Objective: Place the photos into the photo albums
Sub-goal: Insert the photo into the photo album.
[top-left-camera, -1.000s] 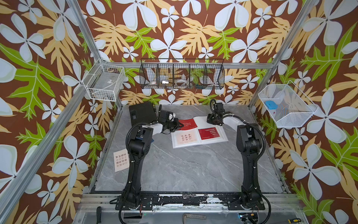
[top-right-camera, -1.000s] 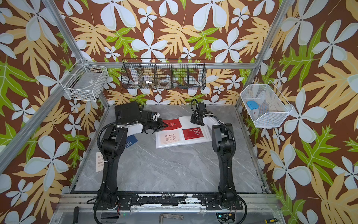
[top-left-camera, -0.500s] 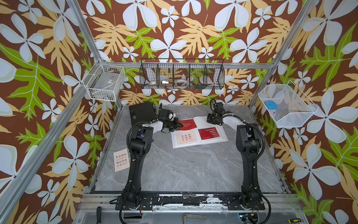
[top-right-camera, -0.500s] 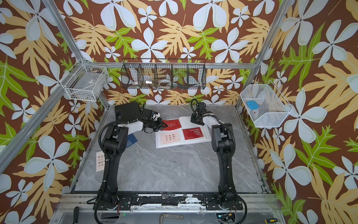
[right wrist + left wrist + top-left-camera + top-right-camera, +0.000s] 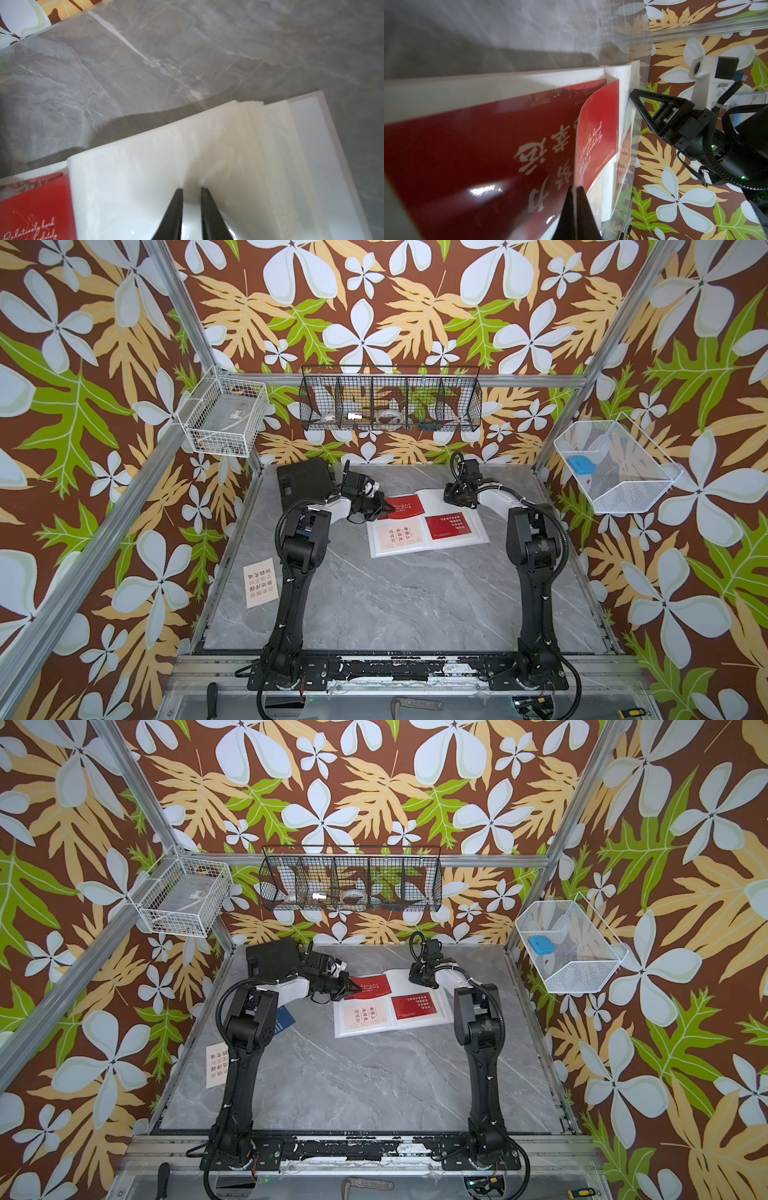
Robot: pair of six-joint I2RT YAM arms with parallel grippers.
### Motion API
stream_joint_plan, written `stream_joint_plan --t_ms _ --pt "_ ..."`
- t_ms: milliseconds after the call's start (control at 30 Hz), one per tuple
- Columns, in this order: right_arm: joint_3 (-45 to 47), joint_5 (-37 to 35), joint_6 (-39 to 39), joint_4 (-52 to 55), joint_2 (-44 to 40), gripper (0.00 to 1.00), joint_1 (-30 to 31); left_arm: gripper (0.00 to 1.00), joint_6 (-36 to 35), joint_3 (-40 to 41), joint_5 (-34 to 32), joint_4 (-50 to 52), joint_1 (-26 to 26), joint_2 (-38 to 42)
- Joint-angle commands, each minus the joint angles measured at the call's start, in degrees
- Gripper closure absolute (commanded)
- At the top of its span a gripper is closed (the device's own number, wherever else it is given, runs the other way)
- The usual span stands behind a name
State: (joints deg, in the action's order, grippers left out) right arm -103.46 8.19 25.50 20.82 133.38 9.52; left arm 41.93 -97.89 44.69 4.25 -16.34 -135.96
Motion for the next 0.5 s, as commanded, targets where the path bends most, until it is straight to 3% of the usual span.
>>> stream_joint_plan --t_ms 0,467 --pt "0.84 -2.03 0.30 7.57 0.99 0.79 -0.18 1.00 -0.31 -0.34 1.39 0.23 -0.01 0.06" --pt "1.27 0.62 0.69 6.29 -0.16 0.77 -0.72 1.00 1.88 -5.17 0.00 -0.17 -2.11 -2.36"
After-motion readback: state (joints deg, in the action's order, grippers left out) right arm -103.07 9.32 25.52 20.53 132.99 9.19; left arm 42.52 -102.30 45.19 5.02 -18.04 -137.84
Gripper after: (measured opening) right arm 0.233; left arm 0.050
